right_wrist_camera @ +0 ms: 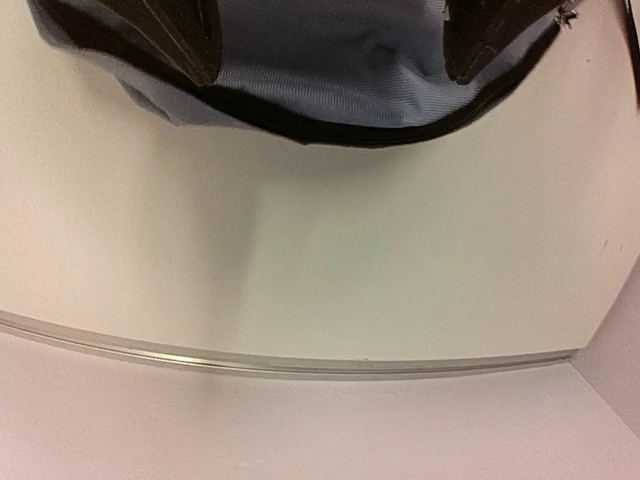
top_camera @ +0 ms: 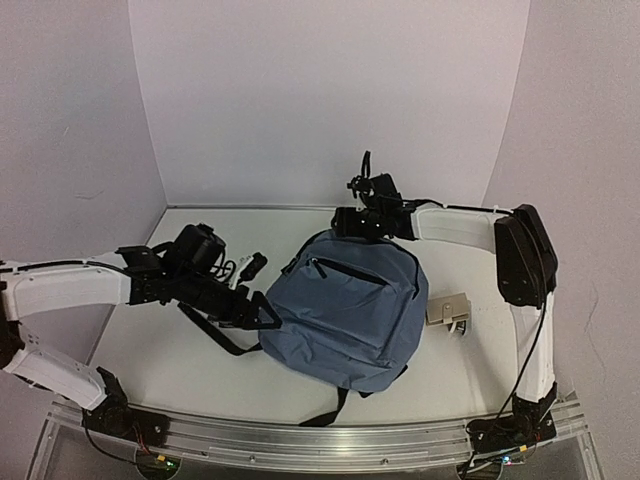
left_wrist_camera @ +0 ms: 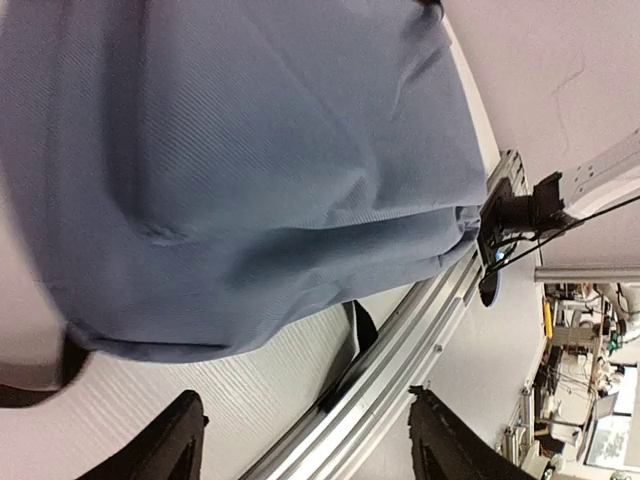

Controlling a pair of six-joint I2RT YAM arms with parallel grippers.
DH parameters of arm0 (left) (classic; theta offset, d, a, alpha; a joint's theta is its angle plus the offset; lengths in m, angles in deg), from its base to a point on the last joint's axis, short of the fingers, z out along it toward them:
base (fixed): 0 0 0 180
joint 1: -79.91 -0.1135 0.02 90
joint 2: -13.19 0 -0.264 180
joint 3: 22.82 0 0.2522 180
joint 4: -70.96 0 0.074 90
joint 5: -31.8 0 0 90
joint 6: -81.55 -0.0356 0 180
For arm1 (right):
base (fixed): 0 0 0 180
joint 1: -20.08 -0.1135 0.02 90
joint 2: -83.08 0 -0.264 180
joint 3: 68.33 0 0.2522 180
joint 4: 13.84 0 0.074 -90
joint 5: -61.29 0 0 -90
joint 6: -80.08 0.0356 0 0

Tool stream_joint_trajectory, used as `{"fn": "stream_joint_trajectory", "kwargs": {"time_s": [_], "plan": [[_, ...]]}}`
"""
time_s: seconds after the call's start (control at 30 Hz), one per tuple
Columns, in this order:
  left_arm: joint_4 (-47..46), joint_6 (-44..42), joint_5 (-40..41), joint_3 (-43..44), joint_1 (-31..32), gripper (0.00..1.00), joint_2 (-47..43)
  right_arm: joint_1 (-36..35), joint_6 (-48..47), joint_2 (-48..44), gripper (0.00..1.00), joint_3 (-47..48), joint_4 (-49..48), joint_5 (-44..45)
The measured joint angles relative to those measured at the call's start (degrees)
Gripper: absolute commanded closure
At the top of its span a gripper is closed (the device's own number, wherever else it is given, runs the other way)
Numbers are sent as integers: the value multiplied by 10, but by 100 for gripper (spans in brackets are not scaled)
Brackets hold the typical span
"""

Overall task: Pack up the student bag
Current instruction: Adjust the student bag at the center of the board, then unzip the student bag at the center of the board.

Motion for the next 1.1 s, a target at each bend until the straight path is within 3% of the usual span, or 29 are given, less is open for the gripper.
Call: {"fn": "stream_joint_trajectory", "kwargs": {"time_s": [0.1, 0.2, 0.33, 0.53, 0.73, 0.83, 0.97, 1.1], "plan": [[35, 6, 27, 19, -19, 17, -58, -12, 0, -33, 20, -31, 2, -3], [45, 11, 39, 55, -62, 17, -60, -18, 7, -104, 25, -102, 14, -18], [23, 15, 48, 83, -122, 17, -11, -24, 20, -206, 34, -175, 24, -44], [-25, 16, 17, 141, -126, 17, 132, -82, 52, -314, 45, -230, 12, -81], [-61, 16, -35, 166, -124, 23, 203, -142, 73, -283, 49, -246, 12, -100], [-65, 15, -49, 178, -121, 27, 218, -148, 78, -249, 51, -246, 16, -97], [-66, 12, -57, 198, -114, 41, 236, -148, 81, -214, 60, -243, 24, -80], [-70, 6, -69, 214, -103, 44, 259, -148, 79, -190, 63, -227, 32, -60]]}}
